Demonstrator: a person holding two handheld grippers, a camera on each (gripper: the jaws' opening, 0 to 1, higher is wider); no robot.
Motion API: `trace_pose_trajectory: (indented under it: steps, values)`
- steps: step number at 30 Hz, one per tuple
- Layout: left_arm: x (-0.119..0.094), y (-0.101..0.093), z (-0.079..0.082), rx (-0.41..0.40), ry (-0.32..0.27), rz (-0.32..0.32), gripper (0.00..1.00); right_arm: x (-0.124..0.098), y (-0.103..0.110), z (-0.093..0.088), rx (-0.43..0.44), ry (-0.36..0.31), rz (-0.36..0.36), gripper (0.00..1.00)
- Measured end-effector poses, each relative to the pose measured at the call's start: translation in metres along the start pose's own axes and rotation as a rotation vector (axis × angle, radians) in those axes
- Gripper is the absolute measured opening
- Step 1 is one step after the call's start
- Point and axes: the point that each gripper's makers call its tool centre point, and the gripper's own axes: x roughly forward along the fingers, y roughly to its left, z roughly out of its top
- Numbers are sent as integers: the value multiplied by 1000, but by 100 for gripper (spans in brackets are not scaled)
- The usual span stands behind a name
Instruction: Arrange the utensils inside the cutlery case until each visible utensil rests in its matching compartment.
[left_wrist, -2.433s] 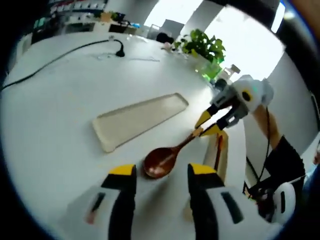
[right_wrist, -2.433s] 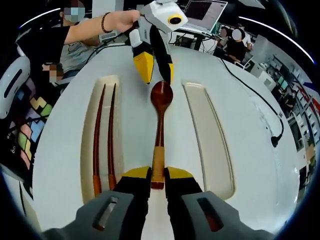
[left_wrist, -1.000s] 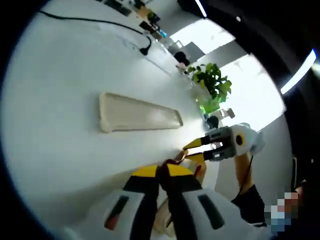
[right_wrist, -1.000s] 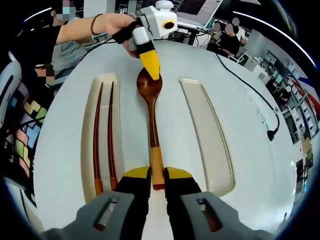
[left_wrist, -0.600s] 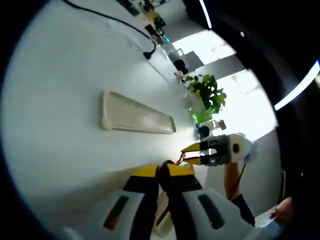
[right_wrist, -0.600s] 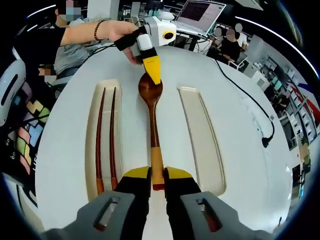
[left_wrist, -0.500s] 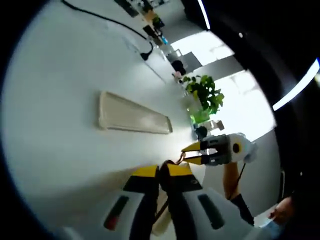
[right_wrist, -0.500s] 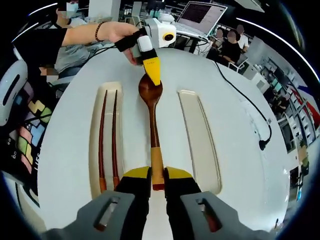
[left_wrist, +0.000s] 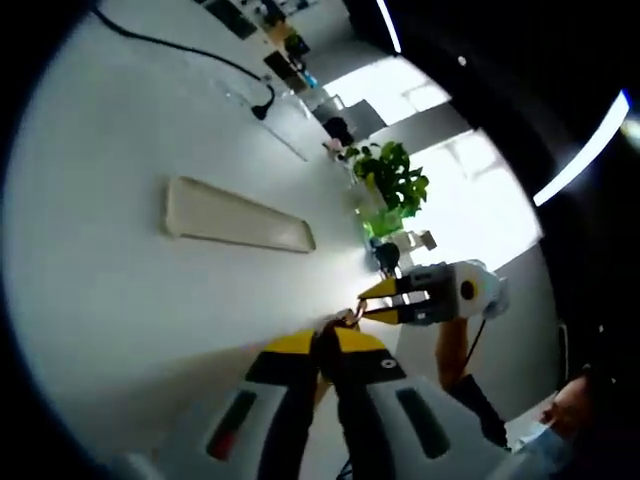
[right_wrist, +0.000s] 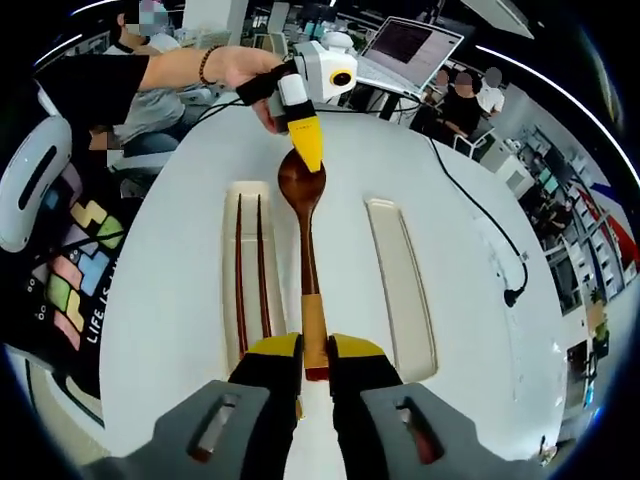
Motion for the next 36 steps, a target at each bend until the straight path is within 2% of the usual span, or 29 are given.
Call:
trace_pose_trajectory:
  steps: [6,8,15,19,22,28,36]
  values:
    - [3,-6,-16,15,17,-2,5,-4,12,-6,-4,3,14,8]
    - [4,-11,-26,23,28,-26,5,-4,18,-8,-10,11,21,8]
    - [-1,-8,-33,48,51,-24,6,-1,31,-12,-24,19,46,9]
    - [-1,-7,-39,78,96,-25,7,4,41,-17,-28,26,75,9]
    - [0,-2,-45,129,120,7,7,6,42,-19,-31,41,91,9]
    - [1,8,-44,156,131,33,6,12,42,-22,-24,50,101,9]
    - [2,8,-47,197,141,51,6,19,45,-25,-34,72,114,9]
